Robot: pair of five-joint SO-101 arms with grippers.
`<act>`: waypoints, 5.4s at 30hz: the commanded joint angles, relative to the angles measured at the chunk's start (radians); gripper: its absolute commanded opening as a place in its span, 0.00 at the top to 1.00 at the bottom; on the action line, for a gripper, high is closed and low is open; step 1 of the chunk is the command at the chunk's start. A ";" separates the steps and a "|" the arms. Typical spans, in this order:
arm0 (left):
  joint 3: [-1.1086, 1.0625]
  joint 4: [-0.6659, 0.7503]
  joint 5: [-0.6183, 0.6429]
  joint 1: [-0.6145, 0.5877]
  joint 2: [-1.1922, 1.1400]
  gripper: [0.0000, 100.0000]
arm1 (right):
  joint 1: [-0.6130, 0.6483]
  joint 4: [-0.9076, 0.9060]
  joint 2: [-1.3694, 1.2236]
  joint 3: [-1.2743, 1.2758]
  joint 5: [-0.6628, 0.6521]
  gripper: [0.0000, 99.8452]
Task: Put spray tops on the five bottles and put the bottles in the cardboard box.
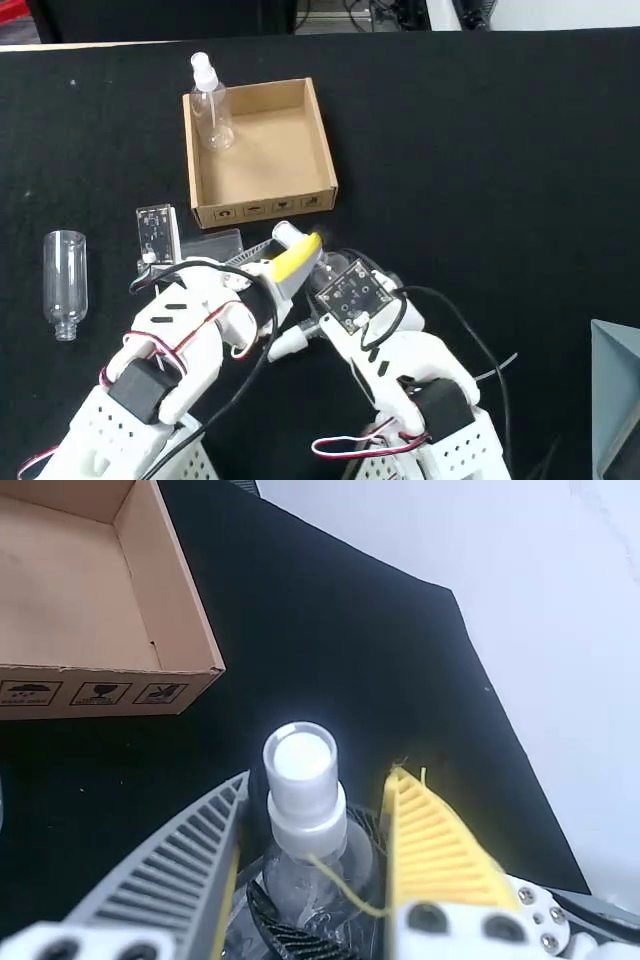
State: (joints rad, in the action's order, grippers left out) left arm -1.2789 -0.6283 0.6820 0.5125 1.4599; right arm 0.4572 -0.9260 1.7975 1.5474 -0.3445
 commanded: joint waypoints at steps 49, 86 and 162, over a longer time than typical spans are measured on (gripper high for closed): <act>-0.211 0.244 0.071 -0.341 0.351 0.81 | 0.015 0.057 0.113 -0.127 0.135 0.95; -0.266 0.241 -0.084 -0.130 0.351 0.81 | 0.184 0.222 0.114 -0.007 0.137 0.96; -0.259 0.190 -0.265 -0.522 0.351 0.81 | 0.020 0.169 0.114 0.025 0.144 0.95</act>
State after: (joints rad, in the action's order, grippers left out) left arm -1.5321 -0.4289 0.4641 0.0721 1.8067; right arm 0.5063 -0.7587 1.7975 1.5796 -0.2064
